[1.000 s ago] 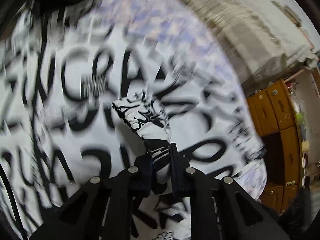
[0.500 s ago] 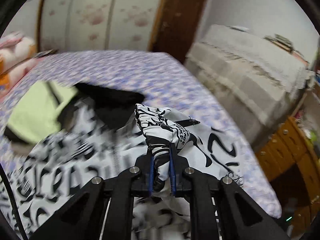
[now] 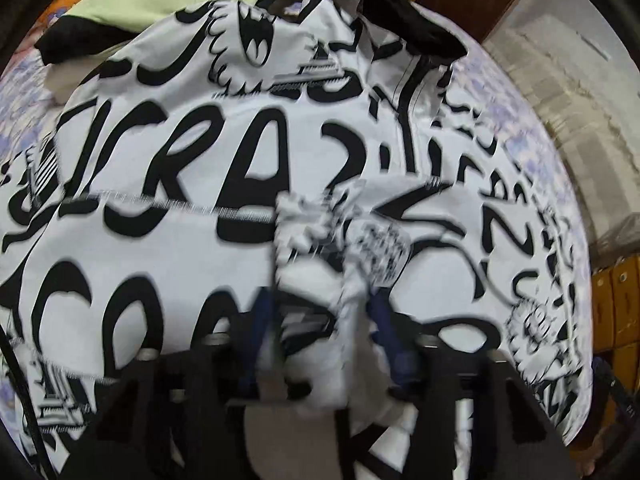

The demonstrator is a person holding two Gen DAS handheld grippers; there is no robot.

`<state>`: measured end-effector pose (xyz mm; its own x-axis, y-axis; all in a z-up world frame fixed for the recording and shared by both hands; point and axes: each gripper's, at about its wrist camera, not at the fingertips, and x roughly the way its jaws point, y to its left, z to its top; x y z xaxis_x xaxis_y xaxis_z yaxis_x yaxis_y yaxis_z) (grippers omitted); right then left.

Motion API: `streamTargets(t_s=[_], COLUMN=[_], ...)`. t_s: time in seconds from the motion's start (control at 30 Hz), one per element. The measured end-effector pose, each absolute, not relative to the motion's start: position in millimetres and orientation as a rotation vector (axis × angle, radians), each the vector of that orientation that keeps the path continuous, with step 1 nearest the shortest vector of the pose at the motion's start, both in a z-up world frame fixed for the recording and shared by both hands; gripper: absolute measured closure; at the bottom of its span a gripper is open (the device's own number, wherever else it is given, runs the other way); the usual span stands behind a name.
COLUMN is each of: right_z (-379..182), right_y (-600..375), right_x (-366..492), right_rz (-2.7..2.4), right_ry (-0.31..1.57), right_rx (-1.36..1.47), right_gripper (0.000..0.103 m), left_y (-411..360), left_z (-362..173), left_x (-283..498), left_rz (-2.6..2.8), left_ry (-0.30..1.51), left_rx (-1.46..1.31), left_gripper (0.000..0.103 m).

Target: Fold large clothes

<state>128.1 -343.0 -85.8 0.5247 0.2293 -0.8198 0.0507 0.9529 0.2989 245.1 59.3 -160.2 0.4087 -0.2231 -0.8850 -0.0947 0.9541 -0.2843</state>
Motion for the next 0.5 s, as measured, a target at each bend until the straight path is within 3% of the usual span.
streamTargets(t_s=[0.03, 0.23, 0.27, 0.33, 0.43, 0.47, 0.5], right_z=[-84, -100, -105, -115, -135, -141, -142], right_y=[-346, -353, -355, -360, -367, -366, -361], right_x=[141, 224, 239, 265, 291, 295, 299], right_rz=[0.109, 0.039, 0.02, -0.015, -0.053, -0.039, -0.016], right_ry=[1.014, 1.081, 1.093, 1.115, 1.164, 1.18, 1.183], right_rx=[0.324, 0.301, 0.297, 0.279, 0.304, 0.308, 0.268], right_gripper=[0.031, 0.03, 0.03, 0.03, 0.033, 0.044, 0.089], left_y=[58, 41, 45, 46, 51, 49, 44], left_z=[-161, -169, -169, -168, -163, -160, -155], left_x=[249, 281, 281, 286, 292, 293, 296], left_rz=[-0.086, -0.116, -0.12, -0.121, -0.148, -0.156, -0.16], left_ry=[1.142, 1.158, 1.151, 1.151, 1.146, 1.137, 1.121], left_rx=[-0.305, -0.271, -0.274, -0.294, -0.325, -0.313, -0.281], left_gripper=[0.039, 0.041, 0.044, 0.065, 0.074, 0.075, 0.076])
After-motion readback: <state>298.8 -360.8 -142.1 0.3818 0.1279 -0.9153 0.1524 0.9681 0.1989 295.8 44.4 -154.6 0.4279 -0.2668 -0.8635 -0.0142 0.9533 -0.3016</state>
